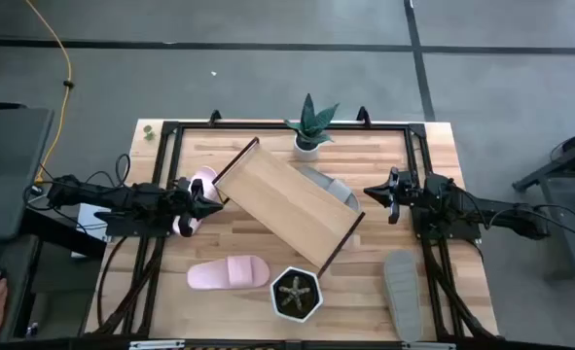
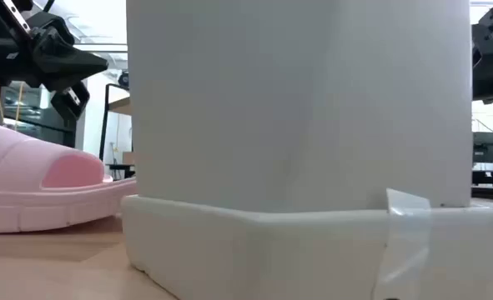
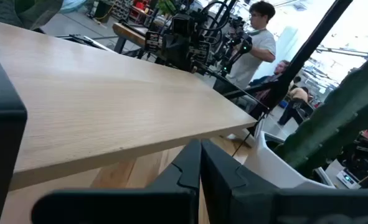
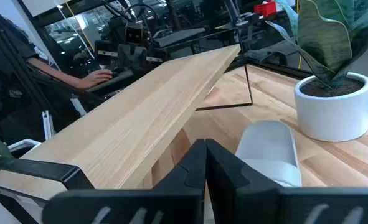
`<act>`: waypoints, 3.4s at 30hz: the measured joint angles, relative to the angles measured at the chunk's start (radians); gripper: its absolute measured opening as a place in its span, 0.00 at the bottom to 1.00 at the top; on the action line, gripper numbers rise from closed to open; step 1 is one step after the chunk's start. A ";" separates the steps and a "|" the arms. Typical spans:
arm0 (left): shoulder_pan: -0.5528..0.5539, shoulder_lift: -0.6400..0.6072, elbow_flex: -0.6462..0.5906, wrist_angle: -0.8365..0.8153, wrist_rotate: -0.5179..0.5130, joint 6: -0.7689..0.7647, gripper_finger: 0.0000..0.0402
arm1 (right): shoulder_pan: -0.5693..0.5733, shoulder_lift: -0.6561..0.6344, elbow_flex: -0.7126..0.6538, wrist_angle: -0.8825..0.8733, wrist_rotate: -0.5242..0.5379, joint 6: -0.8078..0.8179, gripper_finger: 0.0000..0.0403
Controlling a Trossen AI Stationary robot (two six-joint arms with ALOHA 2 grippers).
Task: Pick and place slides into the shelf
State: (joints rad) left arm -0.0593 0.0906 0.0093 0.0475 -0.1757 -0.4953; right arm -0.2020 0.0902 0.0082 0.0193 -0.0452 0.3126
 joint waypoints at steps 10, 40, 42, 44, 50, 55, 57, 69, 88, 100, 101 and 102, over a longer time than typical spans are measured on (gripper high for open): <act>0.000 0.000 0.000 0.000 0.000 0.000 0.00 | 0.000 0.000 0.000 0.000 0.000 0.000 0.00; 0.000 0.000 0.000 0.000 0.000 0.000 0.00 | 0.000 0.000 0.000 0.000 0.000 0.000 0.00; 0.000 0.000 0.000 0.000 0.000 0.000 0.00 | 0.000 0.000 0.000 0.000 0.000 0.000 0.00; 0.000 0.000 0.000 0.000 0.000 0.000 0.00 | 0.000 0.000 0.000 0.000 0.000 0.000 0.00; 0.000 0.000 0.000 0.000 0.000 0.000 0.00 | 0.000 0.000 0.000 0.000 0.000 0.000 0.00; 0.000 0.000 0.000 0.000 0.000 0.000 0.00 | 0.000 0.000 0.000 0.000 0.000 0.000 0.00; 0.000 0.000 0.000 0.000 0.000 0.000 0.00 | 0.000 0.000 0.000 0.000 0.000 0.000 0.00; 0.000 0.000 0.000 0.001 0.000 0.000 0.00 | 0.000 0.000 0.000 0.000 0.000 0.000 0.00; 0.000 0.000 0.000 0.005 0.000 -0.209 0.00 | 0.000 0.000 0.000 0.000 0.002 0.000 0.00; 0.000 0.000 0.000 0.012 0.000 -0.707 0.00 | 0.000 0.000 0.000 0.014 0.015 0.237 0.00; 0.000 0.000 0.000 0.012 0.000 -0.712 0.00 | 0.000 0.000 0.000 0.014 0.029 0.285 0.00; 0.000 0.000 0.000 0.012 0.000 -0.714 0.00 | 0.000 0.000 0.000 0.014 0.045 0.339 0.00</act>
State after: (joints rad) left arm -0.0593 0.0902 0.0093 0.0597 -0.1753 -1.2091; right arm -0.2024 0.0902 0.0082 0.0330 -0.0003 0.6520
